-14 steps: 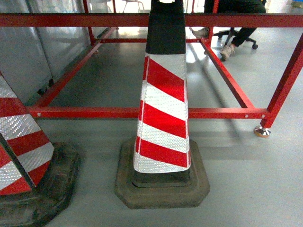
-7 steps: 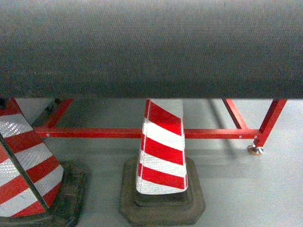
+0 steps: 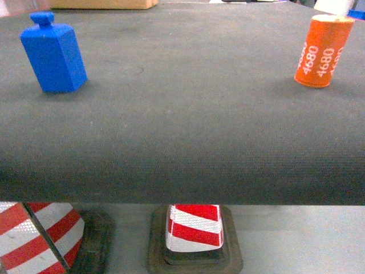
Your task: Sort blue parts and orange caps into right shelf containers
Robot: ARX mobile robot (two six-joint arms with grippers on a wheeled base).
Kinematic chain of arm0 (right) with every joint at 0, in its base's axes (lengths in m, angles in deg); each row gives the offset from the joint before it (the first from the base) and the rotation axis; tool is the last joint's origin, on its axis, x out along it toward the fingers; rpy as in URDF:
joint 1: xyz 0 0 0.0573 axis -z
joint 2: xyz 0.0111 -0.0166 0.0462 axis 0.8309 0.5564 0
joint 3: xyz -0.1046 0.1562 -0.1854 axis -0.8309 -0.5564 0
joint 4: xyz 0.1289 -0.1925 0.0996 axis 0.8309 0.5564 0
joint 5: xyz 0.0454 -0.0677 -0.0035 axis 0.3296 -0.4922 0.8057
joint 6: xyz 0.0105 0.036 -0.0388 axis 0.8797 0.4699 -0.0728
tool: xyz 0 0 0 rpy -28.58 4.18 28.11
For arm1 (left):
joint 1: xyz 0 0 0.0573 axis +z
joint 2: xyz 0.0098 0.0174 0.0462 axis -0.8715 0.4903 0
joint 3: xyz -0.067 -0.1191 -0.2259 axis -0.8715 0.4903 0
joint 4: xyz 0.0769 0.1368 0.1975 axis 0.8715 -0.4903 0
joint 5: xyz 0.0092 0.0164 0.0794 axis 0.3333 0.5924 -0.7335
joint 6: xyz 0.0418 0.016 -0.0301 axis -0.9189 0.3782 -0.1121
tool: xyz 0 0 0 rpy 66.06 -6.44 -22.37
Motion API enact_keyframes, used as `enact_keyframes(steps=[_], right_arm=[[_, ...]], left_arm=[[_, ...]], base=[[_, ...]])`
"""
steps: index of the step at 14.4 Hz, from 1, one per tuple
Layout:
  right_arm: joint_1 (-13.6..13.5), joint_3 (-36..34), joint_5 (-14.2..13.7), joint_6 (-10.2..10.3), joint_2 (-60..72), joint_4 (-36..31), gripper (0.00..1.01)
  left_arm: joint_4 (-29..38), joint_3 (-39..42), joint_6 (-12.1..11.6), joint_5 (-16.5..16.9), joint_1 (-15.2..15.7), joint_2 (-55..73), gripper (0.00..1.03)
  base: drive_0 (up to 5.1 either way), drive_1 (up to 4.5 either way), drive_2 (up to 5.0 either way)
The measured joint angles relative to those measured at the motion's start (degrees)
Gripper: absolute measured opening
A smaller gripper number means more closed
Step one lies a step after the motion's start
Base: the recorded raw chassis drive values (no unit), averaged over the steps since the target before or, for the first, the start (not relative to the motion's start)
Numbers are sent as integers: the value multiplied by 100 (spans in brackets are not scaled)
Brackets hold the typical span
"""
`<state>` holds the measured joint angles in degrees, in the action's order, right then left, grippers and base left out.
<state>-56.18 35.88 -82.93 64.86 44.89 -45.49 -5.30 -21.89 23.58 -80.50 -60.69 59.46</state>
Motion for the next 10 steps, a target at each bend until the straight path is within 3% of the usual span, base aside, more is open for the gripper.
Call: enact_keyframes(steps=[10], right_arm=[[0, 0, -2, -2, 0, 0, 98]], left_arm=[[4, -2, 2, -2, 0, 0, 98]], base=[[0, 0, 0]])
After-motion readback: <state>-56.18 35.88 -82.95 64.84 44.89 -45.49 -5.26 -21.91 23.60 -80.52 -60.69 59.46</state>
